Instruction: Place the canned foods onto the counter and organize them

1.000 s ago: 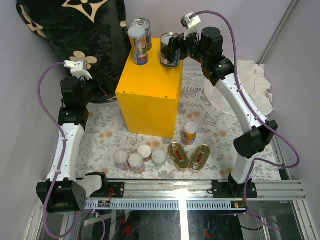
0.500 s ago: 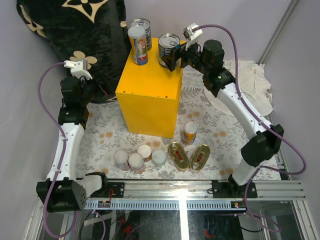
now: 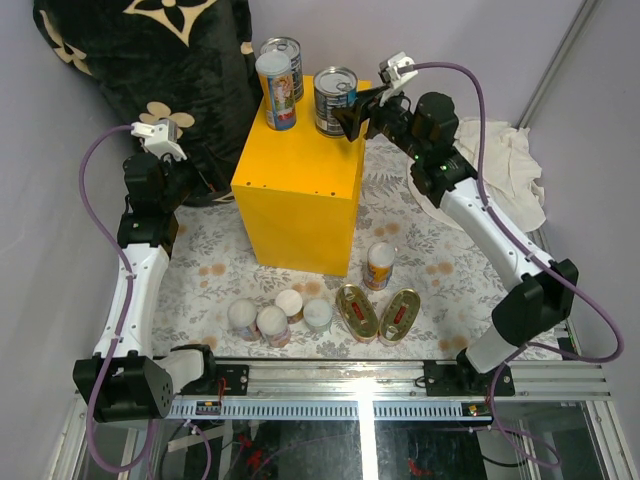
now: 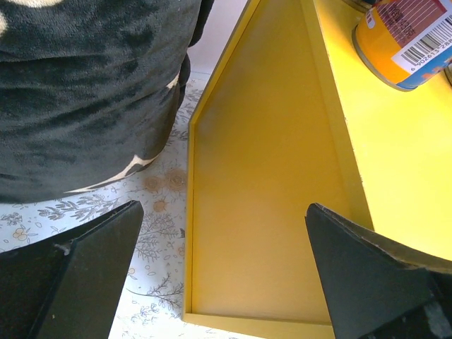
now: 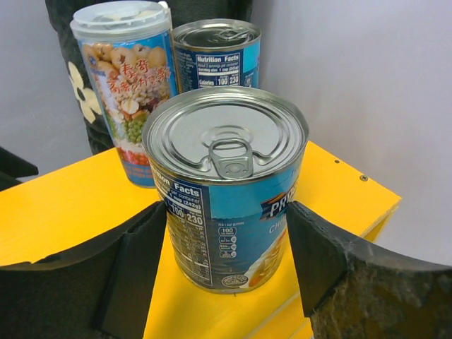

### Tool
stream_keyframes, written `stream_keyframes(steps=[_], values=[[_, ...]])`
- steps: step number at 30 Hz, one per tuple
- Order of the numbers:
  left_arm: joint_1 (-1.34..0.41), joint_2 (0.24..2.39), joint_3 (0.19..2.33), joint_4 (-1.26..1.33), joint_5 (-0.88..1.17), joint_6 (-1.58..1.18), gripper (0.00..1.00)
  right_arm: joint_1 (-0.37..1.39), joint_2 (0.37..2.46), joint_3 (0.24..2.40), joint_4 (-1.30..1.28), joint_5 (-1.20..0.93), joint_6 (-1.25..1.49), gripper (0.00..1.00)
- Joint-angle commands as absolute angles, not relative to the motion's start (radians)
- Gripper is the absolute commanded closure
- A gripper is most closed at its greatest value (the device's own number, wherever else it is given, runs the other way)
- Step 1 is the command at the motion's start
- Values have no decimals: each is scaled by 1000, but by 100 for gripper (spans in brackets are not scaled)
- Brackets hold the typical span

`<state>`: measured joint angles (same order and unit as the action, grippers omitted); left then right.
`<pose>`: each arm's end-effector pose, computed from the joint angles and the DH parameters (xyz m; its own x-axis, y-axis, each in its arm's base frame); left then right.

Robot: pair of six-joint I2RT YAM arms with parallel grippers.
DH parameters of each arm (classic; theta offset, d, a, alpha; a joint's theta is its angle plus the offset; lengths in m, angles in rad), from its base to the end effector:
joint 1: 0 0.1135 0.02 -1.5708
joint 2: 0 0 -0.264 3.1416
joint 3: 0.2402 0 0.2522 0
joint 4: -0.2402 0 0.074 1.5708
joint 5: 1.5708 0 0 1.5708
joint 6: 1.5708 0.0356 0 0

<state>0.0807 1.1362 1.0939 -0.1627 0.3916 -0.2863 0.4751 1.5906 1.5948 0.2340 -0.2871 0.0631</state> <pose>0.2610 0.0075 0.3808 -0.2788 -0.2844 -0.9173 0.2285 0.9081 -0.3510 0.3289 0.1805 0.4640 0.1663 0.1536 -0.9740 -0.6953 0.7187 -0.0054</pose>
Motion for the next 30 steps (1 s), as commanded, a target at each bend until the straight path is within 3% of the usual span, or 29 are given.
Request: stream_keyframes(steps=[1, 7, 13, 30], values=[[74, 1128, 1101, -173, 416, -266, 0, 483, 1651, 1679, 298, -249, 77, 31], [73, 1121, 1103, -178, 401, -256, 0, 484, 1743, 1747, 322, -222, 70, 36], [75, 1119, 1107, -183, 389, -250, 0, 483, 1824, 1840, 312, -158, 62, 32], [75, 1115, 1108, -186, 382, -244, 0, 484, 1914, 1957, 294, -135, 44, 31]])
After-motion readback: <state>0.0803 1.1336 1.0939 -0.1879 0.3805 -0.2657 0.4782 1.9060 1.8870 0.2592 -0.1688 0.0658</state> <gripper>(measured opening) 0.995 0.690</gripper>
